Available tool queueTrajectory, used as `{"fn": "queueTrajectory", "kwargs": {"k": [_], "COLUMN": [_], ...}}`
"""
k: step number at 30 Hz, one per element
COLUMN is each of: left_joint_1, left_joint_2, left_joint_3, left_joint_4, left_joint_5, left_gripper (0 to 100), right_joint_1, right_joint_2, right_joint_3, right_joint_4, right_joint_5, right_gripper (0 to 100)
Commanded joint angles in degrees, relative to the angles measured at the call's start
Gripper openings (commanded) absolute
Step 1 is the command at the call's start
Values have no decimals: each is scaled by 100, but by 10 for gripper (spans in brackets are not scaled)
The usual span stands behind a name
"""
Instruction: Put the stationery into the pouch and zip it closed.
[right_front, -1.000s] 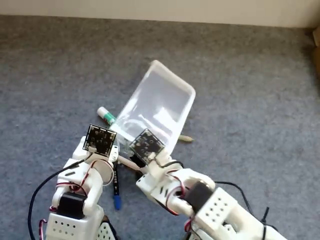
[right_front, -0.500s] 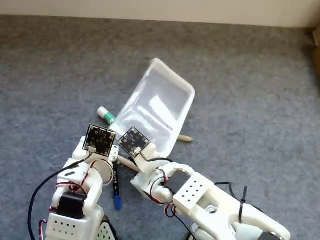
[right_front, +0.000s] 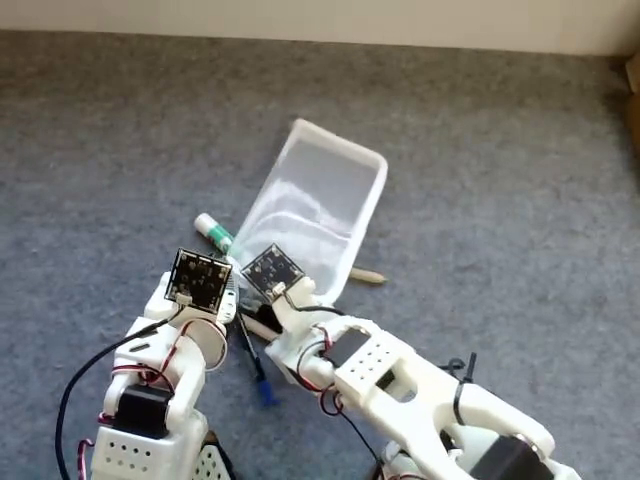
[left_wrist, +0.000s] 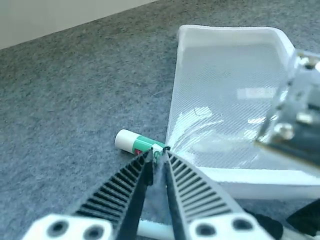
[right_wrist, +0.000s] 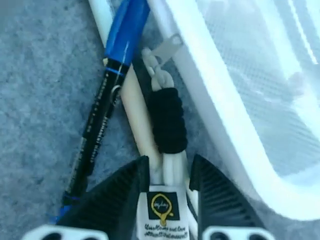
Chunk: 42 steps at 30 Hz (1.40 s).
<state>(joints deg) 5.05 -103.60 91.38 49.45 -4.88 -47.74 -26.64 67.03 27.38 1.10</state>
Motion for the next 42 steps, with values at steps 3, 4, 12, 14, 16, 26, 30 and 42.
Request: {"fn": "queueTrajectory", "kwargs": {"k": [3,4,12,14,16,26,30,42], "left_joint_1": [-198,-198,-207,-207,-207,-637,-629,-629], "left_joint_2": [-48,-48,-48,-48,-48,-40,-40,-40], "left_joint_3": [-356,-356,-356,-356,-356,-347,-330,-286], "left_joint_4": [220,220,211,211,229,237,237,202], "left_joint_5": [-35,-35,-35,-35,-35,633,642,633], "left_gripper": [49,50,52,53,75,285,287,285], "right_joint_1": [75,75,119,233,409,646,646,602], "right_joint_2": [347,400,75,-233,-585,-2800,-3635,-5235], "right_joint_3": [-549,-576,-848,-963,-998,-980,-980,-980], "right_joint_4": [-101,-101,664,971,1209,2176,2580,3503], "right_joint_5": [-26,-9,-9,-18,-18,9,9,18], "right_gripper": [125,107,5,5,5,5,5,5]}}
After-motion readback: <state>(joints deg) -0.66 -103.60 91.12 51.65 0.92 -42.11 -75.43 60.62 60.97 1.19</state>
